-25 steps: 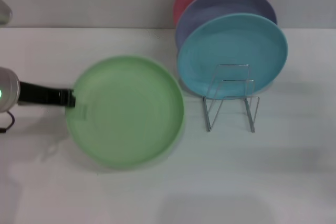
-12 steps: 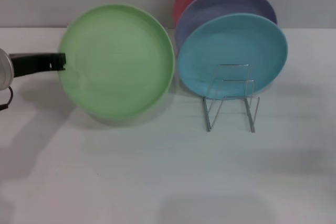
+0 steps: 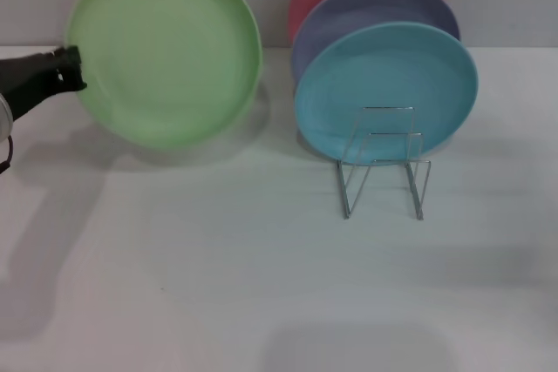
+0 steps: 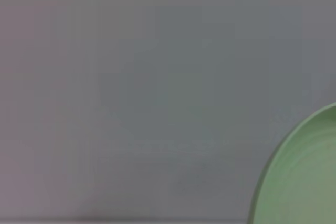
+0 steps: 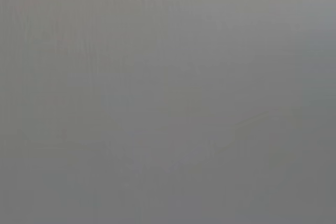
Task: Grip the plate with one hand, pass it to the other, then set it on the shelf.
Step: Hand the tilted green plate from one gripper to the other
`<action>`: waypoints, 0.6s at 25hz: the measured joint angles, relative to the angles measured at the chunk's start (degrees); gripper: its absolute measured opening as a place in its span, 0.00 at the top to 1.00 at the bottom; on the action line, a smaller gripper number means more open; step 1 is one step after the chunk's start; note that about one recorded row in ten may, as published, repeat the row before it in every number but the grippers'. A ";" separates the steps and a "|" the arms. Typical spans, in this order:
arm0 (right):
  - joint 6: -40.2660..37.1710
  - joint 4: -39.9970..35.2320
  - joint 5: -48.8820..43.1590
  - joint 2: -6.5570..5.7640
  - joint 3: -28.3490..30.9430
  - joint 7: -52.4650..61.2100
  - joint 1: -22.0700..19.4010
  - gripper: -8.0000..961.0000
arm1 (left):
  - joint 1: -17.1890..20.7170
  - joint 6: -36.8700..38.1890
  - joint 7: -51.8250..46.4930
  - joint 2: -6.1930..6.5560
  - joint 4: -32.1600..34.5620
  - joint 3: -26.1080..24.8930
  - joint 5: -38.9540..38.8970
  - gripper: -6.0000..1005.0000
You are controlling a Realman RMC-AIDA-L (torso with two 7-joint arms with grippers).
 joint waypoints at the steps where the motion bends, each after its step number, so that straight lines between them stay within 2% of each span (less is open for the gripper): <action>1: 0.01 -0.07 0.00 -0.06 0.00 0.00 0.07 0.21 | 0.61 5.08 0.44 0.01 1.59 1.52 0.00 0.96; 8: 0.07 0.05 0.00 -0.17 -0.47 0.00 0.29 0.21 | 1.20 35.01 0.82 0.13 14.94 11.82 0.38 0.96; 9: 0.07 0.05 0.00 -0.17 -0.47 0.00 0.29 0.21 | 1.20 35.01 0.82 0.13 14.94 11.82 0.38 0.96; 10: 0.08 0.08 0.00 -0.17 -0.53 0.00 0.31 0.21 | 1.13 38.32 0.65 0.13 16.31 13.10 0.40 0.96; 11: 0.08 0.11 0.00 -0.17 -0.63 0.00 0.31 0.21 | 1.04 45.18 -0.11 0.10 19.48 16.03 0.41 0.96; 12: 0.08 0.11 0.00 -0.17 -0.63 0.00 0.31 0.21 | 1.04 45.18 -0.11 0.10 19.48 16.03 0.41 0.96; 13: 0.09 0.12 -0.01 -0.17 -0.71 0.00 0.31 0.21 | 0.78 50.29 -2.06 0.07 22.36 18.11 0.45 0.96; 15: 0.09 0.14 -0.03 -0.17 -0.83 0.00 0.30 0.21 | 0.62 52.61 -3.59 0.07 24.06 19.24 0.51 0.96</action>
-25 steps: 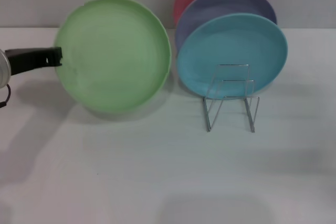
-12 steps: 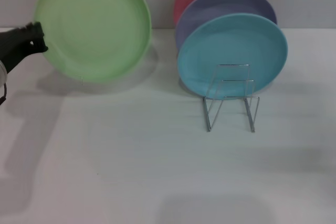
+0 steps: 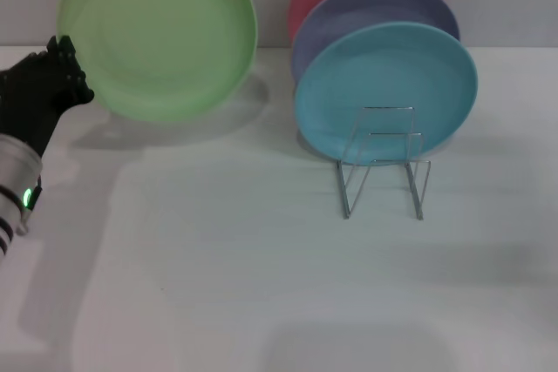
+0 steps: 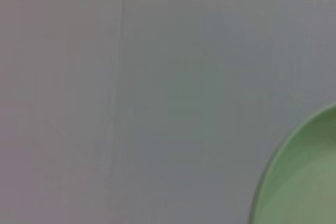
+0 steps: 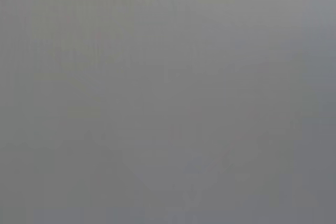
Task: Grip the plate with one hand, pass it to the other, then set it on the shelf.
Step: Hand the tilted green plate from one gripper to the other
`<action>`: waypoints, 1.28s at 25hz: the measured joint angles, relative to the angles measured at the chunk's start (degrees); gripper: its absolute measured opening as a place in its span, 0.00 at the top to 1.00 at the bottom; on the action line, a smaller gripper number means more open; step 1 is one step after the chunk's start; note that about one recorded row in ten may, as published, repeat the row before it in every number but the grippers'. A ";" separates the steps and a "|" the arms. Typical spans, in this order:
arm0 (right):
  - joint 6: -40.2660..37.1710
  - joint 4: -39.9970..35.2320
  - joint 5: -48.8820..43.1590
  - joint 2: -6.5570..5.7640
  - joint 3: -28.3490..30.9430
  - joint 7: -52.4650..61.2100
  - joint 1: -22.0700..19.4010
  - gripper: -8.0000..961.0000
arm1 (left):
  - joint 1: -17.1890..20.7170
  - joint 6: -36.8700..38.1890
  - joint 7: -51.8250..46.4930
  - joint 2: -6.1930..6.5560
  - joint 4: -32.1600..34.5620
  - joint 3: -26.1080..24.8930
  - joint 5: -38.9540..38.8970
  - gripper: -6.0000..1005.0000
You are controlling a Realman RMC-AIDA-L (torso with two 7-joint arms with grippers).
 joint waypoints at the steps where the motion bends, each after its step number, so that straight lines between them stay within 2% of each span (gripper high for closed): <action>1: 0.00 0.02 -0.02 -0.01 -0.36 0.00 -0.06 0.21 | -0.20 5.18 -4.16 0.04 3.27 2.00 0.50 0.96; 2: 0.00 0.02 -0.02 -0.01 -0.36 0.00 -0.06 0.21 | -0.20 5.18 -4.16 0.04 3.27 2.00 0.50 0.96; 5: -0.04 0.02 -0.04 -0.13 -1.10 0.00 -0.21 0.21 | -0.24 11.75 -11.75 0.11 8.10 3.68 3.46 0.96; 6: -0.14 0.02 -0.06 -0.22 -1.81 0.00 -0.33 0.21 | -0.05 15.28 -18.30 0.18 10.92 3.95 7.13 0.96; 7: -0.14 0.02 -0.06 -0.22 -1.81 0.00 -0.33 0.21 | -0.05 15.28 -18.30 0.18 10.92 3.95 7.13 0.95; 8: -0.20 0.02 -0.06 -0.28 -2.22 0.00 -0.41 0.21 | 0.27 19.17 -24.72 0.22 14.30 3.92 10.91 0.95; 12: -0.46 0.13 -0.06 -0.43 -4.27 0.01 -0.80 0.21 | 0.38 23.65 -29.53 0.21 18.72 4.11 14.87 0.95; 14: -0.61 1.30 -0.06 -0.55 -7.40 0.00 -1.95 0.21 | 0.32 26.69 -31.09 -0.09 22.14 4.51 17.10 0.95; 20: -0.66 3.60 -0.06 -0.10 -12.79 0.01 -4.53 0.21 | -0.13 29.94 -28.54 -0.81 25.15 6.09 16.48 0.95; 21: -0.69 5.22 -0.06 0.10 -15.03 0.01 -6.32 0.21 | -0.34 30.67 -25.92 -0.96 25.32 7.91 14.74 0.95; 25: -0.71 8.17 -0.06 0.33 -18.73 -0.82 -9.30 0.21 | -0.84 31.83 -21.56 -1.01 25.38 10.94 11.15 0.95; 28: 0.41 14.56 -0.06 0.67 -24.95 -3.73 -13.63 0.21 | -1.19 32.61 -18.15 -1.00 25.42 13.00 8.11 0.95; 29: 0.41 14.56 -0.06 0.67 -24.95 -3.73 -13.63 0.21 | -1.31 32.80 -17.68 -0.99 25.44 13.42 7.41 0.95; 31: 2.92 20.70 -0.05 1.17 -29.41 -7.13 -17.23 0.21 | -1.37 33.59 -17.13 -0.93 25.52 13.77 6.99 0.95; 32: 2.92 20.70 -0.05 1.17 -29.41 -7.13 -17.23 0.21 | -1.37 33.59 -17.13 -0.93 25.52 13.77 6.99 0.95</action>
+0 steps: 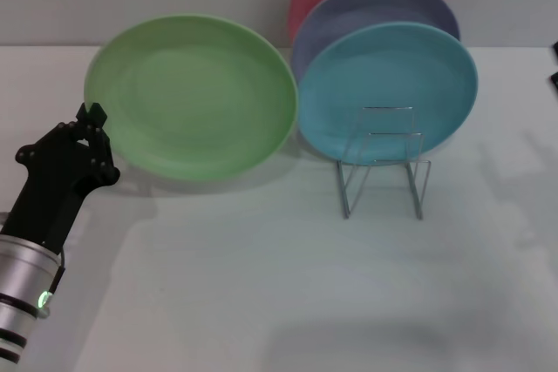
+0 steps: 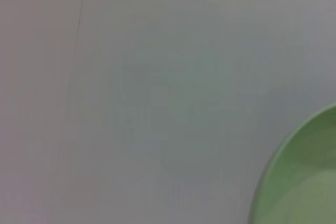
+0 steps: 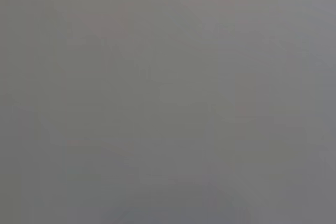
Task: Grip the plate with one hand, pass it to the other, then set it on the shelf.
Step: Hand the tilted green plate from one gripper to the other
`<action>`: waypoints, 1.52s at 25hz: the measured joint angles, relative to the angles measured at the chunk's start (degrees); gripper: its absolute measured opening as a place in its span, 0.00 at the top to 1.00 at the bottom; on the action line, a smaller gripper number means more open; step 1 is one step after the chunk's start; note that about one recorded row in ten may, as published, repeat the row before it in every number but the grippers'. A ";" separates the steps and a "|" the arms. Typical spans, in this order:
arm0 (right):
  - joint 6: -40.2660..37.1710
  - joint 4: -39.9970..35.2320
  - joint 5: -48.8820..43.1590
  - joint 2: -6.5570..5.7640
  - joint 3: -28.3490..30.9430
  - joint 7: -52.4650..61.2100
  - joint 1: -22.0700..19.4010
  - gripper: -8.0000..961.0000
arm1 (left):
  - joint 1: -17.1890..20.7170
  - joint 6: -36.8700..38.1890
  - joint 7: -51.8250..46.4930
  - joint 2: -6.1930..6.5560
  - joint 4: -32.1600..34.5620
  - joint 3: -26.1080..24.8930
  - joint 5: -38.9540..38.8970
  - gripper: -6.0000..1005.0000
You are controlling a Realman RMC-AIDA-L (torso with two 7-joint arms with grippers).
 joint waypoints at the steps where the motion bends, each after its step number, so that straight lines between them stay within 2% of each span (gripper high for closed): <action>1: 1.98 3.45 0.00 0.29 -2.80 -2.77 -1.68 0.21 | 0.08 0.28 0.23 0.00 0.02 0.11 0.00 0.95; 3: 3.24 5.41 0.00 0.37 -4.48 -3.78 -2.39 0.21 | 0.38 0.79 0.63 0.01 0.04 0.39 -0.02 0.95; 4: 5.67 9.04 0.00 0.35 -7.41 -4.73 -3.48 0.21 | 0.70 1.60 0.95 0.02 0.03 0.58 -0.05 0.95; 10: 11.63 16.23 0.00 0.14 -12.64 -5.89 -4.98 0.21 | 1.10 3.03 2.10 -0.05 0.18 1.37 -0.33 0.95; 13: 16.38 19.40 0.00 0.01 -14.63 -6.06 -5.14 0.21 | 1.15 3.27 4.01 -0.05 0.02 3.21 -3.22 0.95; 14: 19.54 20.51 0.00 0.01 -15.74 -6.11 -4.63 0.21 | 0.88 3.47 6.54 -0.06 -0.36 5.92 -7.57 0.95; 15: 20.57 20.67 0.00 0.05 -16.04 -6.13 -4.32 0.21 | 0.88 3.47 6.54 -0.06 -0.36 5.92 -7.57 0.95; 19: 25.58 21.22 0.00 0.13 -17.50 -5.76 -2.31 0.21 | 0.28 3.60 12.98 -0.08 -1.91 12.23 -18.03 0.95; 30: 34.20 20.82 0.23 0.51 -20.29 -4.58 2.97 0.21 | 1.19 5.35 19.29 -0.07 -4.80 19.42 -29.01 0.95; 34: 37.09 19.75 0.29 0.59 -20.38 -1.66 5.73 0.21 | 1.18 7.43 24.01 -0.07 -6.41 24.42 -37.56 0.94; 38: 38.64 19.44 0.29 0.59 -20.38 -1.02 7.00 0.21 | 1.17 8.40 25.68 -0.08 -6.93 26.38 -40.76 0.94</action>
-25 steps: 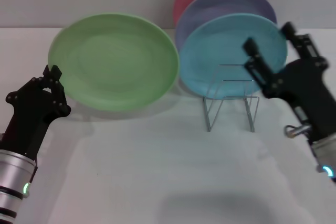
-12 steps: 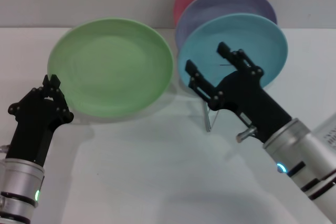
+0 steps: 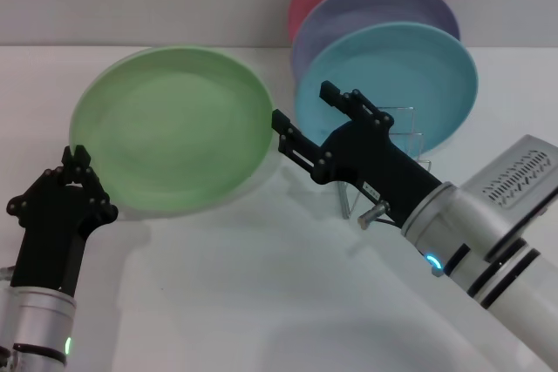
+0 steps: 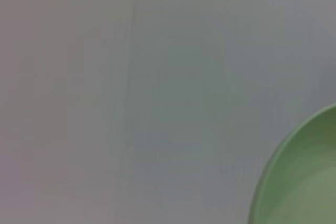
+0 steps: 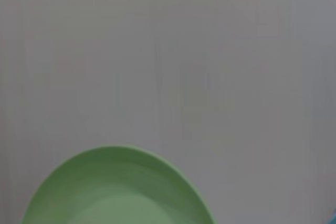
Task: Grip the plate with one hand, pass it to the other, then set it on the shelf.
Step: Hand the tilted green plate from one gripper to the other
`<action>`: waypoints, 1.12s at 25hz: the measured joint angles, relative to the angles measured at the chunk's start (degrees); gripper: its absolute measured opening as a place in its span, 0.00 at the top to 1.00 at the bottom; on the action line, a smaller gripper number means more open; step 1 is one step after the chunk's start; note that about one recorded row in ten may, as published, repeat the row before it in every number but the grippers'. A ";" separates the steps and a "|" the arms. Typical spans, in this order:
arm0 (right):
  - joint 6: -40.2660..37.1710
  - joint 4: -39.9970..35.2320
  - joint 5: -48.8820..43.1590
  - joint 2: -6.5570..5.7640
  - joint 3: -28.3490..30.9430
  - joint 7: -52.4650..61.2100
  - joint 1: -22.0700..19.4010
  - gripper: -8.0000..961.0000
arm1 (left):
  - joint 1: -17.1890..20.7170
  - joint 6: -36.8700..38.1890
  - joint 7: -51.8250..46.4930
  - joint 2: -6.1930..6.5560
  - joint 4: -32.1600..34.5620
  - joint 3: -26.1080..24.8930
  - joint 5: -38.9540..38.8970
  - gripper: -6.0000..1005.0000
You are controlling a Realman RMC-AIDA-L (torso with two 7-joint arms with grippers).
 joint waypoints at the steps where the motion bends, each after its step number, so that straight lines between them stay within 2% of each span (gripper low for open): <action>1: 1.02 -0.14 -0.08 0.00 0.00 0.05 0.63 0.21 | 0.05 0.50 0.78 0.00 -0.40 0.88 -1.48 0.94; 11: 2.98 -3.62 0.03 0.34 -1.59 1.91 5.29 0.21 | 0.35 4.73 5.43 -0.01 -2.32 5.01 -6.58 0.94; 28: 4.66 -8.40 3.34 0.68 -2.22 3.81 11.54 0.21 | 0.62 5.51 8.76 -0.08 -4.23 5.70 -9.42 0.94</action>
